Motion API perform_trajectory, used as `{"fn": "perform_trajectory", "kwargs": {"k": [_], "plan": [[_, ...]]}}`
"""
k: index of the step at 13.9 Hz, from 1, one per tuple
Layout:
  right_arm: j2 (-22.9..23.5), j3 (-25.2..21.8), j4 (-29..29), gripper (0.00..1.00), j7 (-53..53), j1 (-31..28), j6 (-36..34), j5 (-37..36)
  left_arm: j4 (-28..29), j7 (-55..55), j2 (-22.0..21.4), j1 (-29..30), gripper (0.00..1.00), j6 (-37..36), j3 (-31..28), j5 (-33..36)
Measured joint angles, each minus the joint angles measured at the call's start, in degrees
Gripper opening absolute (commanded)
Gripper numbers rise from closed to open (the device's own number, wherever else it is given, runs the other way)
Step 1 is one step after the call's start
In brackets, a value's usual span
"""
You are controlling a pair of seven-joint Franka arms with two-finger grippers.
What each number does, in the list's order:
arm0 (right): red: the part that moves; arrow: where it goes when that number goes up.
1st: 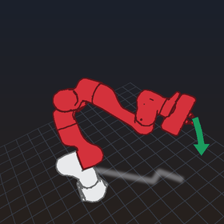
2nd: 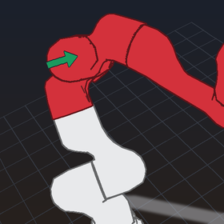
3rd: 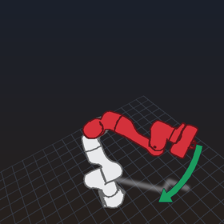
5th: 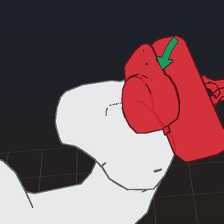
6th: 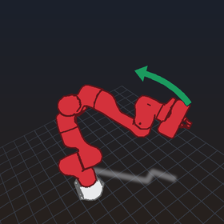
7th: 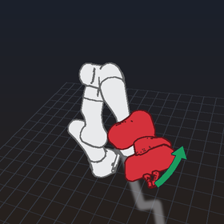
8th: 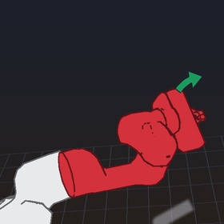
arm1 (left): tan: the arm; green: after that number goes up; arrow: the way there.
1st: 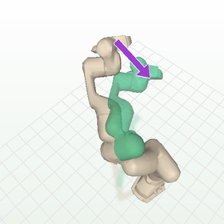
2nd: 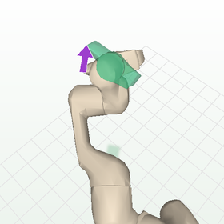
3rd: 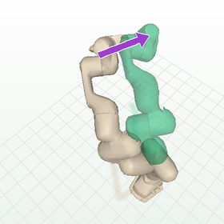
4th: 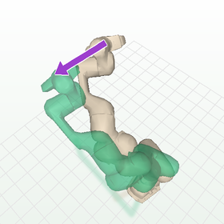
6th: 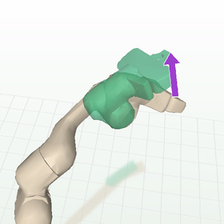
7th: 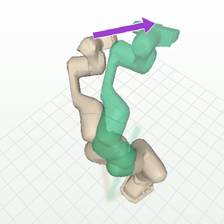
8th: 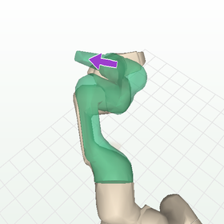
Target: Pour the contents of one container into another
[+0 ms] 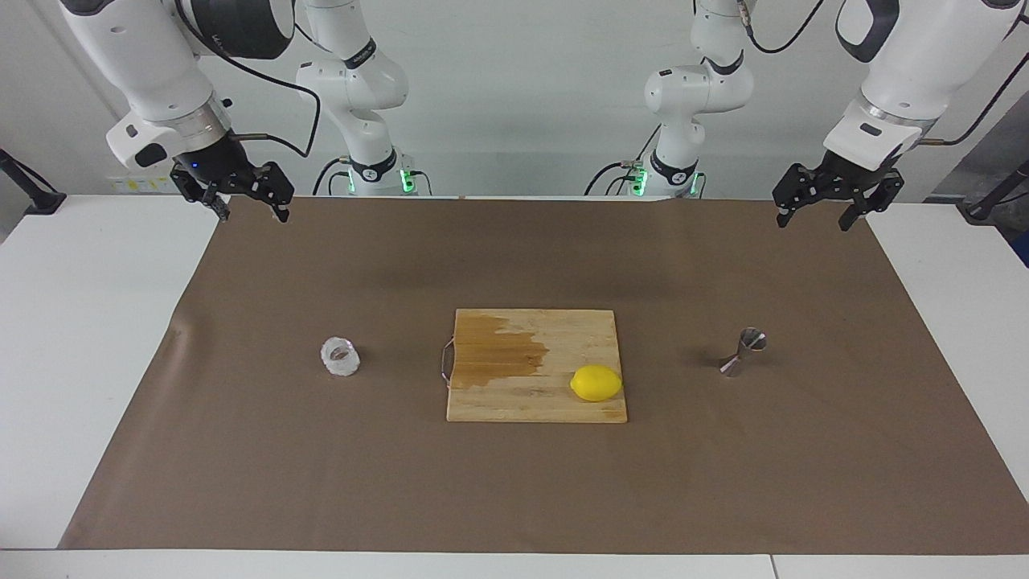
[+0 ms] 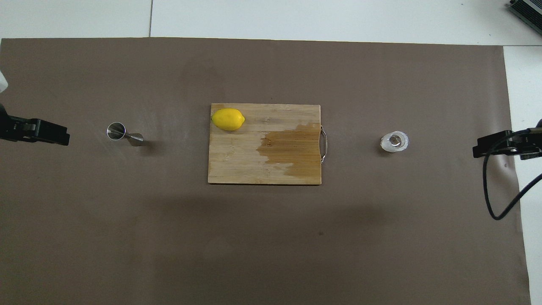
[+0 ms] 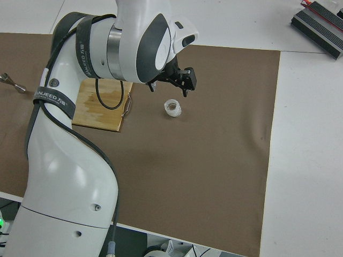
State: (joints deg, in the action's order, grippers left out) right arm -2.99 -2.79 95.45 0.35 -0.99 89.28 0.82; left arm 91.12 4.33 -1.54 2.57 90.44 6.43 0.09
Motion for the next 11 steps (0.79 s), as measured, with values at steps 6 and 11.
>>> {"fn": "perform_trajectory", "kwargs": {"k": [6,11], "plan": [[0.0,0.0,0.0,1.00,0.0,0.0,0.0,0.0,0.7,0.0,0.0,-0.1,1.00,-0.1,0.0,0.0],[0.0,0.0,0.0,1.00,0.0,0.0,0.0,0.0,1.0,-1.3,-0.2,-0.1,1.00,-0.5,0.0,0.0]]}}
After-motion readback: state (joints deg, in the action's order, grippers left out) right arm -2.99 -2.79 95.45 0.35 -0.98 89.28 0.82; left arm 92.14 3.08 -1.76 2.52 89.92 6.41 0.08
